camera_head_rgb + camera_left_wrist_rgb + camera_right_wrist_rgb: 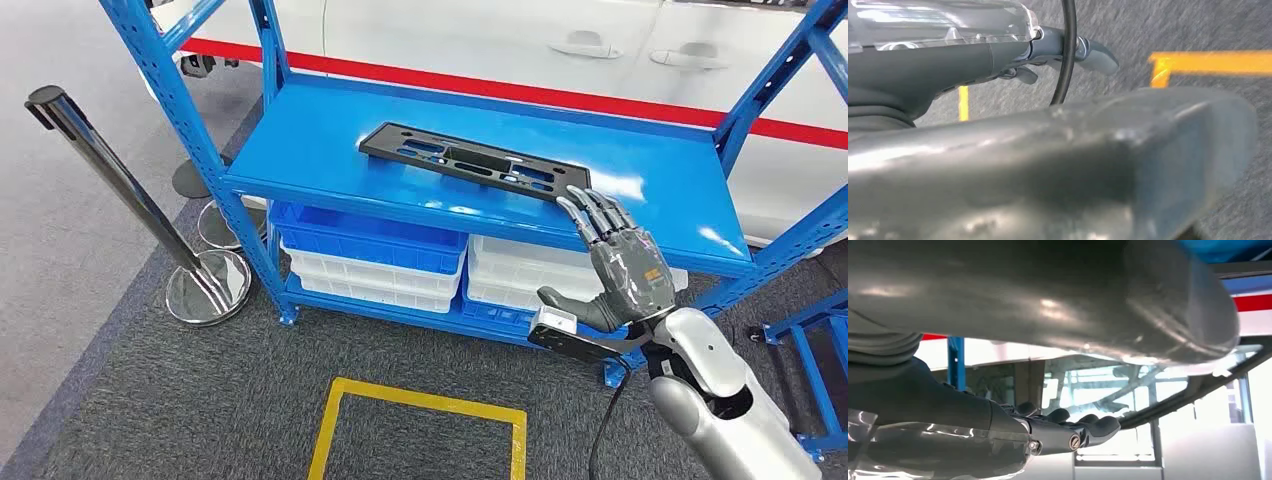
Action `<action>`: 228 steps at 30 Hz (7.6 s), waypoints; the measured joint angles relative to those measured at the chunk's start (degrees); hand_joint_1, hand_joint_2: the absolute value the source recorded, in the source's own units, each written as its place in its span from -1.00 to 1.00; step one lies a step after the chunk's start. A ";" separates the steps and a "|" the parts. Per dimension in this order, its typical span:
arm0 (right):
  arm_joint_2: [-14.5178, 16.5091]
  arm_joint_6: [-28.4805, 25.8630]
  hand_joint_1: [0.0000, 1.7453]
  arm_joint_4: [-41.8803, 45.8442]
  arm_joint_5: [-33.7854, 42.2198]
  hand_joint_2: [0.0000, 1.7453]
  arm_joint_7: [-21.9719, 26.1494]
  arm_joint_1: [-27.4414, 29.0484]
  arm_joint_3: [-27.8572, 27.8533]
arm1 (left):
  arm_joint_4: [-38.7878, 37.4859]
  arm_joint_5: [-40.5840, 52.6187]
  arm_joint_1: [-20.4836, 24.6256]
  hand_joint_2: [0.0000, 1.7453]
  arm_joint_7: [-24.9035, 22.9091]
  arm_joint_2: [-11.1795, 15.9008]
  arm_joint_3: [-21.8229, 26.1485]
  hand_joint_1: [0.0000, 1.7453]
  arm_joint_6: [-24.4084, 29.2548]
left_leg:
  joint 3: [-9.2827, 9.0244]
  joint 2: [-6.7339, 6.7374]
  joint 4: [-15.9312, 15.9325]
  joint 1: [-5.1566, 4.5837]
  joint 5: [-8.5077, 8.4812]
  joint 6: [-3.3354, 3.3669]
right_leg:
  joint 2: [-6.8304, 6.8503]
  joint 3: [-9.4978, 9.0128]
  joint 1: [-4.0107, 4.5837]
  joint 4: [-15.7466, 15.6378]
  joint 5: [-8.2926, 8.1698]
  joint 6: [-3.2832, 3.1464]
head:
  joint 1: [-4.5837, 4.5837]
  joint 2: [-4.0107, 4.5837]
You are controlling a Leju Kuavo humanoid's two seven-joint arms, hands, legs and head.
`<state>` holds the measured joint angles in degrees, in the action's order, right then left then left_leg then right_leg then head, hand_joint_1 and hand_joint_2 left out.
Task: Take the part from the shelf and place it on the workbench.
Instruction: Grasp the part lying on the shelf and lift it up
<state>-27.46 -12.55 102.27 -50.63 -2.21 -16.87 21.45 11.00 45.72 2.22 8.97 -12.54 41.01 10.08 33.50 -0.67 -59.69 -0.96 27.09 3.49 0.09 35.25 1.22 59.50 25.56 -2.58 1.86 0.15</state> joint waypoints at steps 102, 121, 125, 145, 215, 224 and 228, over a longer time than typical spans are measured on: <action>1.47 3.02 -1.00 -2.51 -0.73 -1.00 -0.90 -0.24 2.26 | -0.23 0.43 0.10 -1.00 0.16 0.43 -0.32 -1.00 -0.43 | 4.40 0.33 -12.22 1.56 6.97 -3.73 | 0.16 -2.63 -1.96 -2.14 1.26 1.59 | 0.00 0.00; 1.89 4.55 -1.00 -4.26 -2.14 1.00 -3.39 0.01 3.46 | -0.24 0.45 0.07 -1.00 -0.30 0.31 -0.30 -1.00 0.13 | 0.14 0.26 1.24 1.59 -1.44 -1.20 | -0.06 -1.13 -2.09 4.66 5.88 4.42 | -0.01 0.00; 1.84 6.43 -1.00 -4.29 -3.33 1.00 -4.36 0.92 3.71 | -0.23 0.46 0.13 -1.00 -0.57 0.14 -0.30 -1.00 -0.46 | -1.13 0.15 1.04 1.31 0.10 -1.84 | -0.09 -1.01 -2.51 -1.03 0.46 4.56 | -0.01 0.00; -4.06 14.78 -1.00 -1.98 -3.79 1.00 -8.16 4.66 5.45 | -0.24 0.42 0.12 -1.00 -1.24 0.06 -0.24 -1.00 0.22 | -1.71 0.23 1.64 1.57 0.35 -2.73 | -0.34 -1.35 -1.91 -1.39 1.04 3.54 | 0.00 0.00; 4.40 13.81 0.88 -16.28 -11.38 1.00 -12.34 -2.82 8.90 | -0.24 -0.14 0.12 -1.00 -0.16 -0.97 0.75 -1.00 0.34 | -1.78 0.22 1.41 1.51 0.46 -2.62 | -0.27 -1.60 -1.98 -1.44 1.04 3.56 | 0.00 0.00; 4.47 13.35 0.93 -16.61 -11.71 1.00 -12.35 -2.50 8.31 | -0.23 -0.11 0.12 -1.00 -0.03 -0.97 0.75 -1.00 0.33 | -1.78 0.22 1.41 1.51 0.46 -2.62 | -0.27 -1.61 -1.98 -1.44 1.04 3.56 | 0.00 0.00; 4.49 13.11 1.00 -16.65 -11.78 1.00 -12.32 -2.44 8.16 | -0.23 -0.11 0.12 1.00 0.00 -0.97 0.75 -1.00 0.34 | -1.78 0.22 1.41 1.51 0.46 -2.62 | -0.27 -1.62 -1.98 -1.44 1.04 3.56 | 0.00 0.00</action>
<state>-22.98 0.57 85.61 -62.41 -14.52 -19.30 29.61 10.78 45.62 2.35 8.98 -13.51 41.77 10.42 31.72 -0.45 -58.28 0.55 27.55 0.86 -0.18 33.63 -0.77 58.06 26.60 0.98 1.86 0.15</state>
